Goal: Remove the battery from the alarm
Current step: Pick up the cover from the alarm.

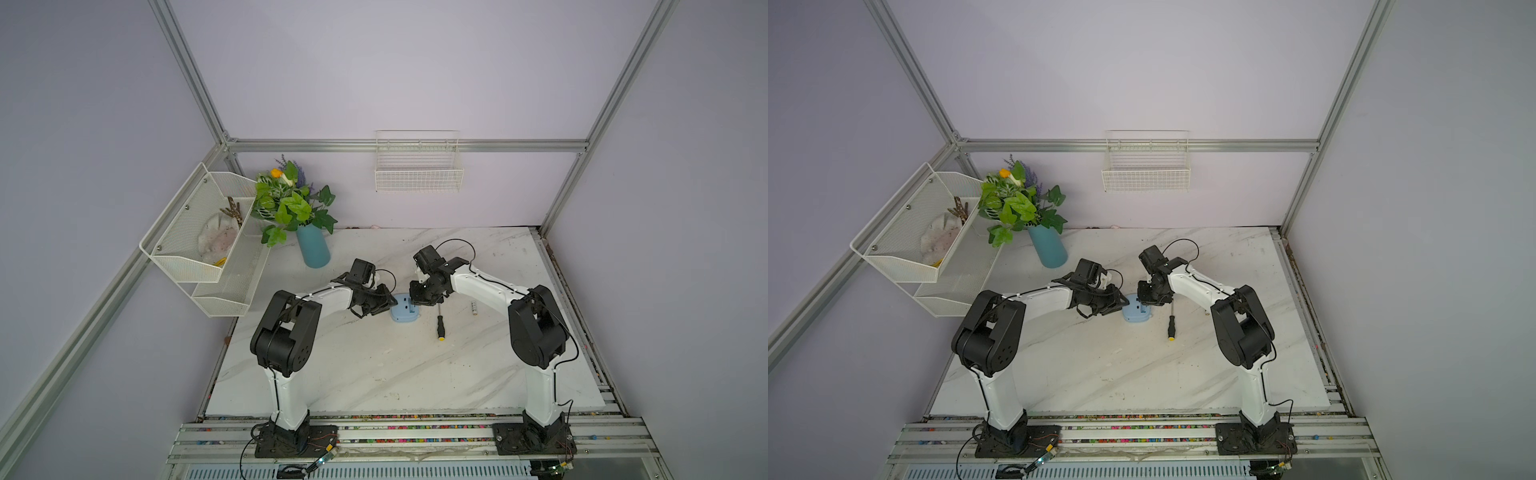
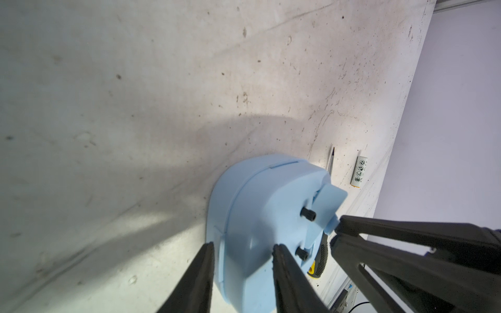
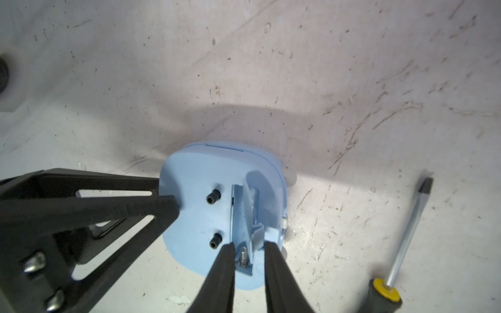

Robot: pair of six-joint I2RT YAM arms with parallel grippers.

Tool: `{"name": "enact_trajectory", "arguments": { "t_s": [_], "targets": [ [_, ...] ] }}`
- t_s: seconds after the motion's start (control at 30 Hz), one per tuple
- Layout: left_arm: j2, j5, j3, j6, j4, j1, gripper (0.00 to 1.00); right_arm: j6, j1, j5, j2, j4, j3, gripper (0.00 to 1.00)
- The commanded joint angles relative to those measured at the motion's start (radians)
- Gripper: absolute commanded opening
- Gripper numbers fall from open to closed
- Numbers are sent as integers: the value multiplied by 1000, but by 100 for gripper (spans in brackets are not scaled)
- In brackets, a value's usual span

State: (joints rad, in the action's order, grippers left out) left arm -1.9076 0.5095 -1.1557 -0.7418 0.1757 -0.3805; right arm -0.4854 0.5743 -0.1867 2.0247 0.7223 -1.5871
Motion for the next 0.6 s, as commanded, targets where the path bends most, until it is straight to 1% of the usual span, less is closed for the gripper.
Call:
{"name": "enact_trajectory", "arguments": {
  "t_s": [0.0,0.57],
  "targets": [
    [-3,7,-2,-4,-12,5,40,-9,5,24,-25,-25,6,26],
    [-4,11,-2,-5,-15,5,40,-8,7,32,-1,-27,-4,24]
  ]
}}
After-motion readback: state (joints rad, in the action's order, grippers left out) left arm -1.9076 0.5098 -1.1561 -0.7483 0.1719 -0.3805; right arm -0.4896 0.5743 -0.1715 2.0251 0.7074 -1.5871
